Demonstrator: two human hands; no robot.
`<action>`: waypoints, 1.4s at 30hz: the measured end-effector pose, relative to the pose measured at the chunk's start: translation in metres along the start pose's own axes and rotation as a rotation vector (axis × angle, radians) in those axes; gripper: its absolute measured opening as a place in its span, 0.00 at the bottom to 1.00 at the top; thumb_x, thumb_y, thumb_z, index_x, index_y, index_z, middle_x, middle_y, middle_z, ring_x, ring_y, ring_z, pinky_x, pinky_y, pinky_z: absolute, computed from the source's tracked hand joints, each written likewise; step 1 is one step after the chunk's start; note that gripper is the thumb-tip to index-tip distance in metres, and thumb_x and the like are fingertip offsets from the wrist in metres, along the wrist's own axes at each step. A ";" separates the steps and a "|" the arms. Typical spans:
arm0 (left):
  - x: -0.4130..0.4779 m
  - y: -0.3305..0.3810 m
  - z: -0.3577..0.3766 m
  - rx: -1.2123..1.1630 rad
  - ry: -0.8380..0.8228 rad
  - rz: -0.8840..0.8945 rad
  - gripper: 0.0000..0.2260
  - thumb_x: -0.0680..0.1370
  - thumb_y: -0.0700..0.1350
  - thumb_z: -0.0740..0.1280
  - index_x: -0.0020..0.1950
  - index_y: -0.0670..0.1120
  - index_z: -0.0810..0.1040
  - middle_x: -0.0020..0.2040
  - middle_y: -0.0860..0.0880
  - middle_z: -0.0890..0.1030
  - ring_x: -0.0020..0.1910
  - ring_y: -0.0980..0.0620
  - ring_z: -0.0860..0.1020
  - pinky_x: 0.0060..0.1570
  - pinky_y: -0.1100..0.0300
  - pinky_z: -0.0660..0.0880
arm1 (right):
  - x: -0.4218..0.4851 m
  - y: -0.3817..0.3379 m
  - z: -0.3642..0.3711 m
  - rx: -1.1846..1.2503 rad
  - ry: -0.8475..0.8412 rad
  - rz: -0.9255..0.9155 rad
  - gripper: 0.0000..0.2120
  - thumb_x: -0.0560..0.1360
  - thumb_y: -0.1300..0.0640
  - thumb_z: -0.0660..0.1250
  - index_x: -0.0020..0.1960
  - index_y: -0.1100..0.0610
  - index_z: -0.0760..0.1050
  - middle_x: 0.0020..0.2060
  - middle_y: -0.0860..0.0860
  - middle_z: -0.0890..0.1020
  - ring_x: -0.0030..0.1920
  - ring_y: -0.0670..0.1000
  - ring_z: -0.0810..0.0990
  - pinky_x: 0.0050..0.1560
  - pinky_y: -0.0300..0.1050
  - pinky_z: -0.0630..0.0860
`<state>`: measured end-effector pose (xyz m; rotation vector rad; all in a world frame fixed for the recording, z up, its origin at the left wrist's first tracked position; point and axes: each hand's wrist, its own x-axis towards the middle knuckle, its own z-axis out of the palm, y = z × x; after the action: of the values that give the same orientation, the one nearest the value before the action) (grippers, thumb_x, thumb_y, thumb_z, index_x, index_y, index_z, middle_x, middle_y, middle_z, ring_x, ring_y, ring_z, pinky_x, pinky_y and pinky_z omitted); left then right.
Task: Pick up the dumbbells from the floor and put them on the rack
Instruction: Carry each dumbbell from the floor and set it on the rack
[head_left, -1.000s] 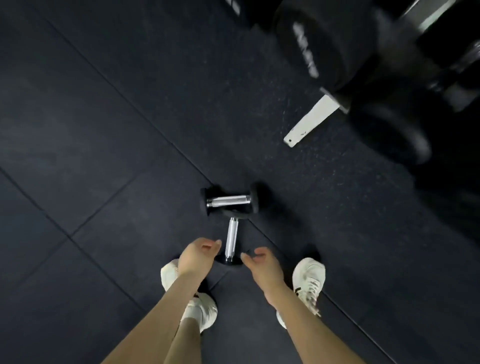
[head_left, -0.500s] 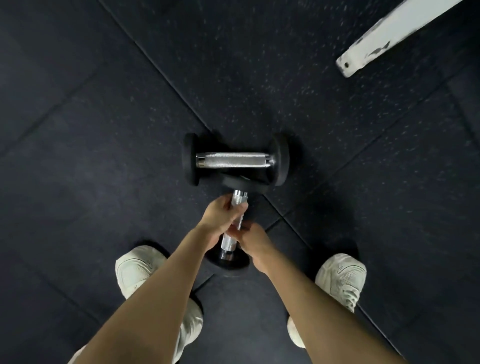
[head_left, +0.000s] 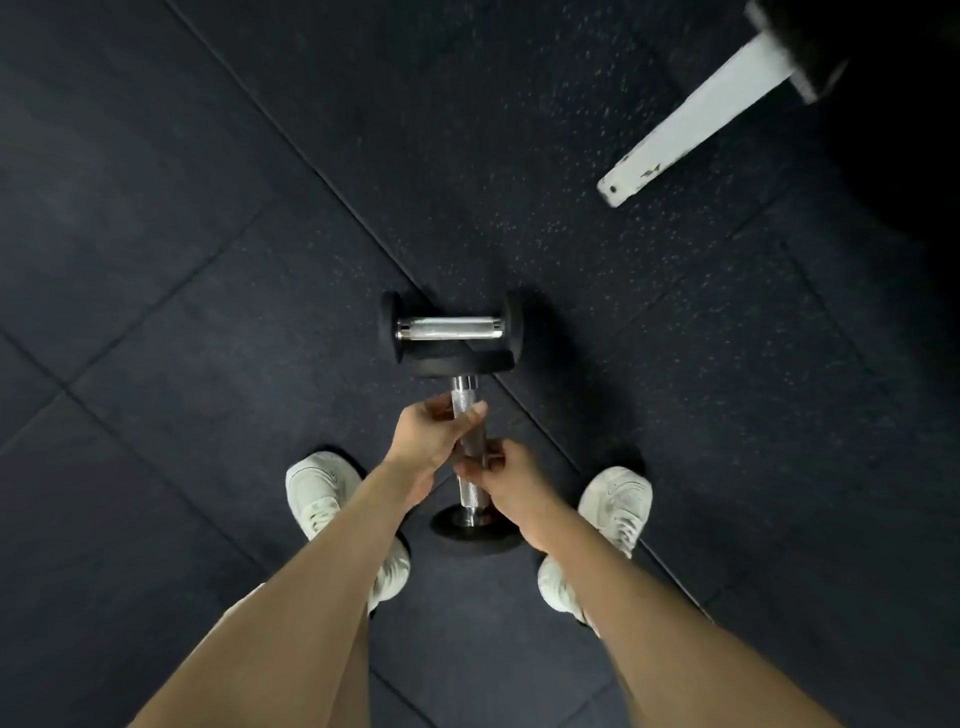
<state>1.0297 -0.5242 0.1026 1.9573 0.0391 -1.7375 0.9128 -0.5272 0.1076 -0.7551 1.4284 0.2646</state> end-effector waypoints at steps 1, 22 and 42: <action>-0.024 0.011 0.003 -0.003 0.009 0.019 0.11 0.72 0.44 0.73 0.52 0.43 0.80 0.42 0.49 0.82 0.41 0.54 0.80 0.44 0.62 0.77 | -0.025 -0.009 -0.005 -0.033 0.016 -0.021 0.11 0.73 0.51 0.71 0.52 0.53 0.75 0.46 0.48 0.83 0.50 0.50 0.81 0.49 0.44 0.77; -0.478 0.307 0.185 -0.008 0.088 0.529 0.07 0.70 0.46 0.75 0.41 0.43 0.81 0.36 0.47 0.82 0.36 0.51 0.81 0.39 0.58 0.79 | -0.489 -0.222 -0.248 -0.330 0.355 -0.590 0.13 0.71 0.49 0.66 0.52 0.56 0.73 0.44 0.50 0.81 0.47 0.55 0.80 0.47 0.51 0.74; -0.449 0.598 0.328 0.363 -0.006 0.802 0.09 0.70 0.48 0.74 0.36 0.45 0.79 0.38 0.44 0.80 0.40 0.47 0.78 0.48 0.49 0.78 | -0.464 -0.441 -0.412 0.248 0.548 -0.666 0.15 0.73 0.46 0.67 0.54 0.54 0.74 0.46 0.51 0.82 0.48 0.54 0.81 0.54 0.55 0.77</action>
<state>0.8595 -1.0311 0.7200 1.8143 -0.9835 -1.2505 0.7731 -0.9834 0.7006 -1.0955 1.5807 -0.6685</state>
